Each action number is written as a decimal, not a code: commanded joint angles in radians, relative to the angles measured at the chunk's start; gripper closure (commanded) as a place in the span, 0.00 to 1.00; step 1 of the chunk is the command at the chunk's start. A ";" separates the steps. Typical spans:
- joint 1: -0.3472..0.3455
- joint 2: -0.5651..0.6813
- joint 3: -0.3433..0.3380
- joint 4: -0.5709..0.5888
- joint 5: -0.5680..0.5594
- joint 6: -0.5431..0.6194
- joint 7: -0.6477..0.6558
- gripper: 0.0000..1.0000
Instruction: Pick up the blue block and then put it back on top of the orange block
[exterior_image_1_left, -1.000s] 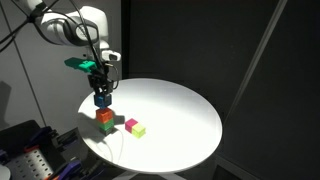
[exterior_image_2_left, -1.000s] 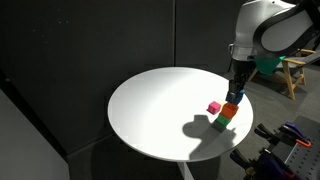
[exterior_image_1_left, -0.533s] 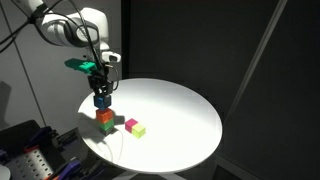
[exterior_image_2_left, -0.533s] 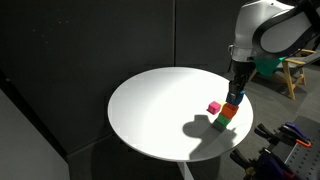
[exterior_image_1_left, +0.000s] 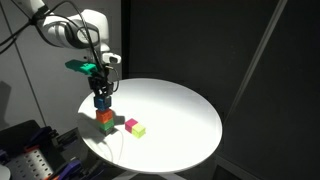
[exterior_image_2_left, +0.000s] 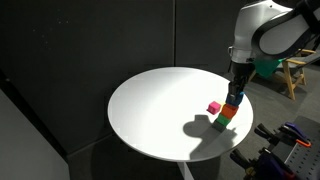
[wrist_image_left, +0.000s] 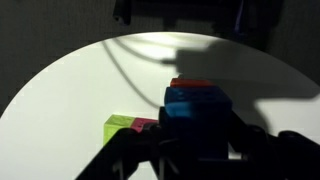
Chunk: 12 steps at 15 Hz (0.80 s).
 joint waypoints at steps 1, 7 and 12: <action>-0.007 0.002 -0.004 -0.004 -0.036 0.021 0.022 0.69; -0.008 0.010 -0.005 -0.003 -0.040 0.027 0.023 0.69; -0.007 0.013 -0.006 -0.004 -0.049 0.031 0.023 0.69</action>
